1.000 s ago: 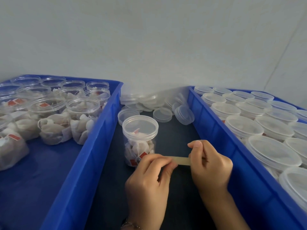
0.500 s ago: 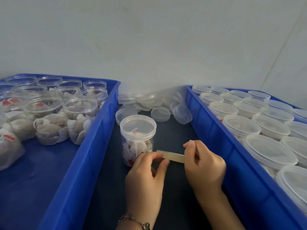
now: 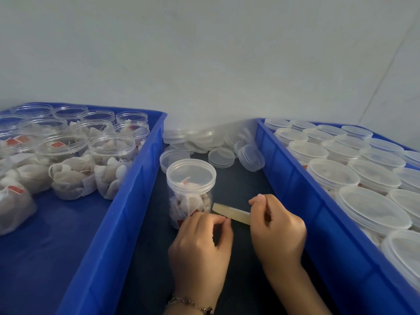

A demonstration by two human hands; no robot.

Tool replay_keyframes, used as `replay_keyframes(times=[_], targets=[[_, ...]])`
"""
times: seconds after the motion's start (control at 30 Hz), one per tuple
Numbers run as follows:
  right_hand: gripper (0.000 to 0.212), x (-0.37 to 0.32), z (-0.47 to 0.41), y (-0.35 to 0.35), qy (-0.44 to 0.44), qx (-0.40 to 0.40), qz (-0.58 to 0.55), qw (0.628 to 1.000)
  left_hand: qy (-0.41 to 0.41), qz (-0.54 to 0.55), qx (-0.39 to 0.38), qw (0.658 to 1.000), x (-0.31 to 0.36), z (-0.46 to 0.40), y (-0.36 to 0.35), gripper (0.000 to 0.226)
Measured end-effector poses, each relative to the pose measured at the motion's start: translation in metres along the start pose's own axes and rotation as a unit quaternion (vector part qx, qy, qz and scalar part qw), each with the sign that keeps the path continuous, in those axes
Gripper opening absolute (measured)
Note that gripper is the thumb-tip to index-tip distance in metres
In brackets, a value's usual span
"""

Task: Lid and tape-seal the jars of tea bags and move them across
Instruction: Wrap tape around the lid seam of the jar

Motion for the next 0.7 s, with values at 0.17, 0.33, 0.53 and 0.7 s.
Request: replay_keyframes(times=[0.17, 0.33, 0.53, 0.7], targets=[[0.033, 0.004, -0.001, -0.003, -0.023, -0.010, -0.010, 1.000, 0.453, 0.404, -0.173, 0.776, -0.035, 0.035, -0.060, 0.022], [0.041, -0.010, -0.002, -0.004, 0.047, -0.039, 0.019, 0.998, 0.573, 0.534, -0.178, 0.595, -0.033, 0.053, -0.072, 0.031], [0.039, -0.018, 0.000, -0.007, 0.092, -0.054, 0.040, 0.993, 0.627, 0.610, -0.149, 0.461, -0.030, 0.058, -0.071, 0.023], [0.040, -0.014, 0.000, -0.007, 0.076, -0.052, 0.031, 0.995, 0.614, 0.607, -0.158, 0.480, -0.031, 0.057, -0.073, 0.019]])
Point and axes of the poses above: each hand's wrist, its own z-axis away from the middle knuckle, its own y-axis out of the back of the hand, x = y × z, the point moved 10 cm from there along -z, towards the middle knuckle, and after that the axes turned 3 degrees about -y, right-handed, at the moved point
